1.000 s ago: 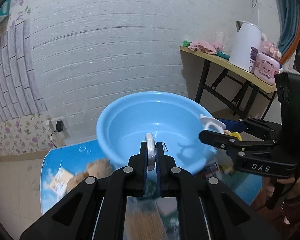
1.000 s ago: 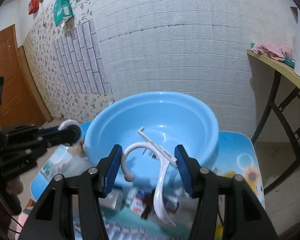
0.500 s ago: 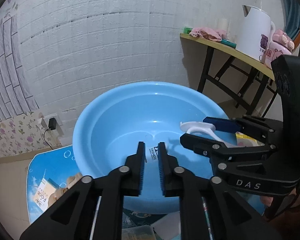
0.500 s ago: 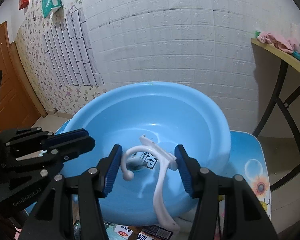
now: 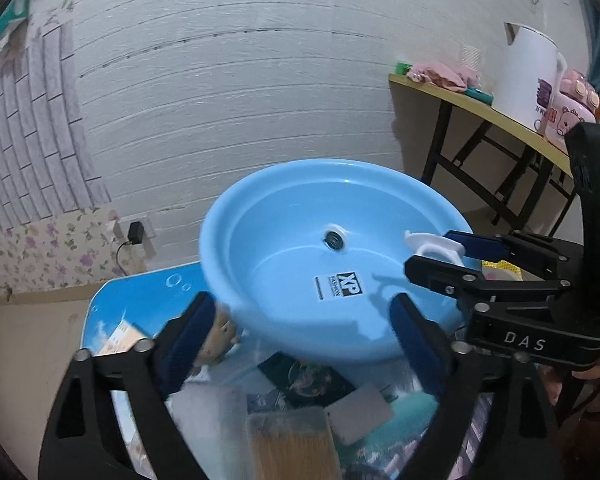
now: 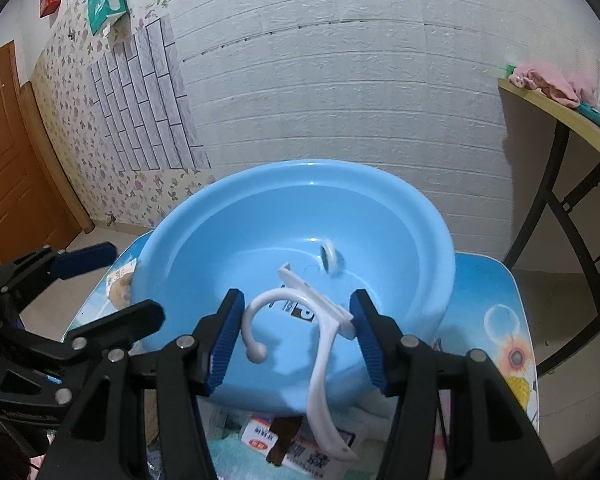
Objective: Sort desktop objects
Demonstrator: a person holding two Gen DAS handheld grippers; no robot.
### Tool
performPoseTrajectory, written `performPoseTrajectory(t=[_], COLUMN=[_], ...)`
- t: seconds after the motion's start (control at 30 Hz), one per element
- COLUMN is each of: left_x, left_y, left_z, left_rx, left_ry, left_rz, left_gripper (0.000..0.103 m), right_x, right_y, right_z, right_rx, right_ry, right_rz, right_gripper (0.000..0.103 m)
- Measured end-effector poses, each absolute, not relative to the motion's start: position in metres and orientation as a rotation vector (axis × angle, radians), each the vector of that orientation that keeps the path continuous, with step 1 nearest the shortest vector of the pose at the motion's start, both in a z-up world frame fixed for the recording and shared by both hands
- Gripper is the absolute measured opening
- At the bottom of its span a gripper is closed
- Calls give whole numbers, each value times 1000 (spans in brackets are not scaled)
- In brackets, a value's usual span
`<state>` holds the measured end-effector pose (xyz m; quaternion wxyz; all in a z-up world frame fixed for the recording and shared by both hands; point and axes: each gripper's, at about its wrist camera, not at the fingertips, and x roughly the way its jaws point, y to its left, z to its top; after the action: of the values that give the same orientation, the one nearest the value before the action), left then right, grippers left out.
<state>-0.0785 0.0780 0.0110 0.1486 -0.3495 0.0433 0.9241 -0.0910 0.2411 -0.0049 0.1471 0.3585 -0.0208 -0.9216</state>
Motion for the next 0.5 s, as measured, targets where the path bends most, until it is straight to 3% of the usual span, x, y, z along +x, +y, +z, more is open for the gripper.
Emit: performPoseTrajectory(t=[0.5], left_x=[-50], left_y=[62], left_z=[7], left_rx=[-1059], left_ry=[88], left_rz=[2663], left_gripper=[98], right_x=[-61], right_y=[245], right_z=[1], right_rx=[1056], right_ry=[-39], right_rz=[-2684], right_gripper=[55])
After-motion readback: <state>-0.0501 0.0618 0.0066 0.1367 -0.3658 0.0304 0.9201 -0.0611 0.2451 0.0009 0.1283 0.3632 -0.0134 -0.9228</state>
